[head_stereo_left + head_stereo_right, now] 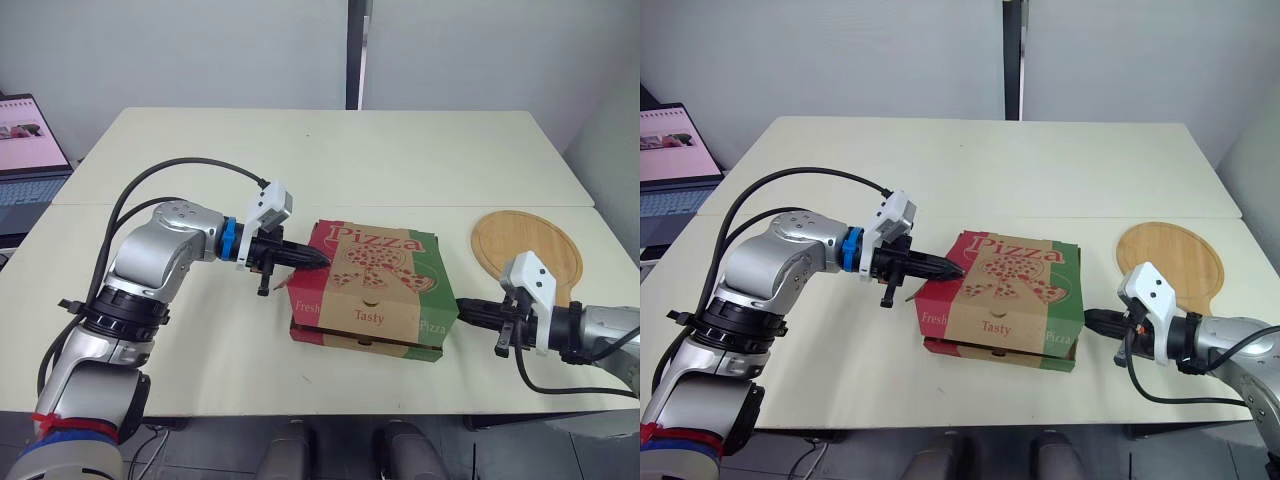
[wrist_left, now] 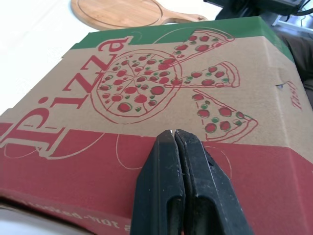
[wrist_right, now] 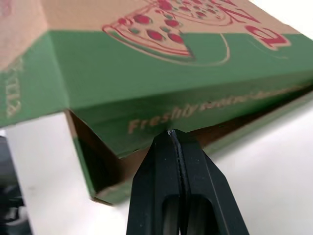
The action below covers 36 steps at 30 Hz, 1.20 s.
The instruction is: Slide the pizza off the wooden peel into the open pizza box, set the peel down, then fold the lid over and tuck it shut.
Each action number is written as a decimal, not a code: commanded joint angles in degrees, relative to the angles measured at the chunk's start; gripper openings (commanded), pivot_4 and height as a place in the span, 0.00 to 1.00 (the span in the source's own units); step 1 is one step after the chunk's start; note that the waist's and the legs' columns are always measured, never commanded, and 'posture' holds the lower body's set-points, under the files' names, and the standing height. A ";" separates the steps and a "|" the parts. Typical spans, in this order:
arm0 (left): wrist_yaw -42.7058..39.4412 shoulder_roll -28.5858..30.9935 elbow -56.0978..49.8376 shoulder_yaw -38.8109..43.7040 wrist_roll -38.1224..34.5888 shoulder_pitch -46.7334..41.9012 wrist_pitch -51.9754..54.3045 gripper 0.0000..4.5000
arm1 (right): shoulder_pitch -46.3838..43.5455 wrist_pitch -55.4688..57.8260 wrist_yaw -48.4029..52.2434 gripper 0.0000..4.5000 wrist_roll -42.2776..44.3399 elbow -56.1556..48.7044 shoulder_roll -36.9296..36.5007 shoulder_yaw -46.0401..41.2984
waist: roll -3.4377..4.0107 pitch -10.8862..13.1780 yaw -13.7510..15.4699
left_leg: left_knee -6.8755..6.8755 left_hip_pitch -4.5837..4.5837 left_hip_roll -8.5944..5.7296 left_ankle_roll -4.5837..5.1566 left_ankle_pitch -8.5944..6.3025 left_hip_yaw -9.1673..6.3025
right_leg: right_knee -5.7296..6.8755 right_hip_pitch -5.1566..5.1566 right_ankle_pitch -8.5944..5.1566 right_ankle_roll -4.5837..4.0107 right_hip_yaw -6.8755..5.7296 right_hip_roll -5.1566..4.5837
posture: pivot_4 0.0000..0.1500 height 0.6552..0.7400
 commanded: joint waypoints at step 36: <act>2.26 -2.37 -4.48 -0.32 6.71 0.93 -3.84 0.00 | 8.04 -0.11 5.72 0.82 2.64 -7.04 -8.88 -18.80 | 0.00 -0.01 0.04 | 0.04 0.04 0.01 0.00 0.00 -0.01 | 0.03 0.07 0.00 0.01 -0.02 0.02 | 1.00 1.00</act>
